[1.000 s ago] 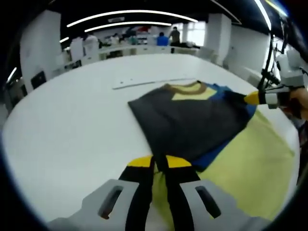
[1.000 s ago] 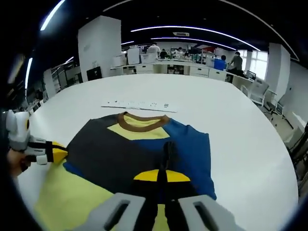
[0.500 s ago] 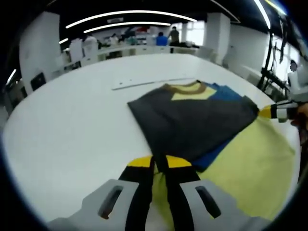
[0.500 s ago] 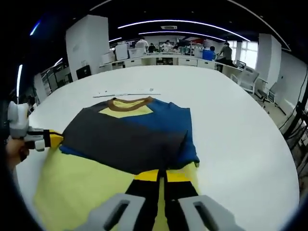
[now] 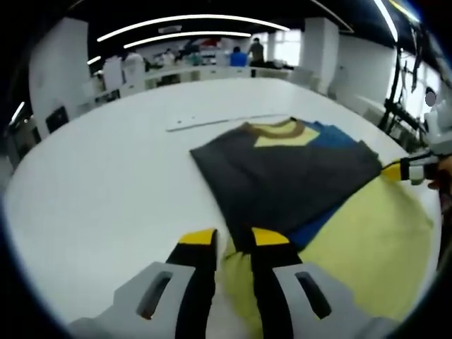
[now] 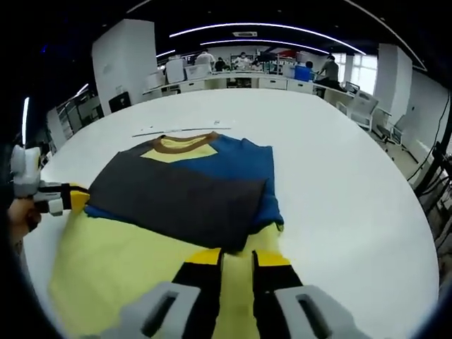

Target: Fold the garment on the visible template until the final outline fits inside the template.

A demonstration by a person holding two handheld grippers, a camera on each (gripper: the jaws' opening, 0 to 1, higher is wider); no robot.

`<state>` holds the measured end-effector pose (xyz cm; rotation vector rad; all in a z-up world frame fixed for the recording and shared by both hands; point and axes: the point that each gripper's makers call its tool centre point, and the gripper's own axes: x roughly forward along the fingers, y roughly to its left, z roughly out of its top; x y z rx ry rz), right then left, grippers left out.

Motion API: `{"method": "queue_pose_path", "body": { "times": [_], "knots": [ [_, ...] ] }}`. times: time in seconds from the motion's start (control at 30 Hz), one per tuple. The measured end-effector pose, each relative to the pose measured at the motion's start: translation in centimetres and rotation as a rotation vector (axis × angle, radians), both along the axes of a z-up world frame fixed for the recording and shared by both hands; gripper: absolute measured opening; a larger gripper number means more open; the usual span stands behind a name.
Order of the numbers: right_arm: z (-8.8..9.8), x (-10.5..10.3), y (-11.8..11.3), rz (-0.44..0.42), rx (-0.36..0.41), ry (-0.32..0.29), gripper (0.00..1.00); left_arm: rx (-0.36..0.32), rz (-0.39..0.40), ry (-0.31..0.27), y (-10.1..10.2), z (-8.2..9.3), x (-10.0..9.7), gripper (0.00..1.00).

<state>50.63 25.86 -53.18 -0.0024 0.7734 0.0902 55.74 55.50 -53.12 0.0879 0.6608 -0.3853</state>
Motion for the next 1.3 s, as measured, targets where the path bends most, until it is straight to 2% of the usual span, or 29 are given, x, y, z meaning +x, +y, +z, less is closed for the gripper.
{"method": "queue_pose_path", "body": {
  "times": [0.1,0.27,0.47,0.53,0.73,0.83,1.0,1.3],
  "knots": [
    [0.5,0.1,0.2,0.017,0.015,-0.014,0.24,-0.020,0.000,0.000,-0.1,0.2,-0.2,0.26],
    [1.3,0.5,0.7,0.069,-0.003,-0.047,0.43,-0.047,-0.027,-0.011,-0.6,1.0,-0.5,0.42],
    [1.9,0.2,1.1,0.132,0.012,-0.037,0.64,-0.078,-0.050,-0.033,-0.7,2.5,-1.1,0.62],
    [2.2,-0.2,1.5,0.152,0.035,-0.030,0.72,-0.114,-0.049,-0.031,-0.7,3.1,-1.4,0.69],
    [3.3,-1.5,1.7,0.208,0.041,-0.022,0.86,-0.101,-0.052,-0.027,0.6,3.9,-2.6,0.80],
    [3.7,-2.5,2.0,0.239,0.065,-0.015,0.92,-0.099,-0.061,-0.027,1.1,4.4,-3.5,0.88],
    [4.2,-4.3,1.9,0.274,0.085,0.001,0.99,-0.059,-0.102,-0.031,1.9,4.8,-5.4,0.94],
    [5.0,-7.8,0.8,0.316,0.093,0.020,0.99,-0.072,-0.143,-0.035,3.0,5.9,-8.8,0.99]
  ]
}}
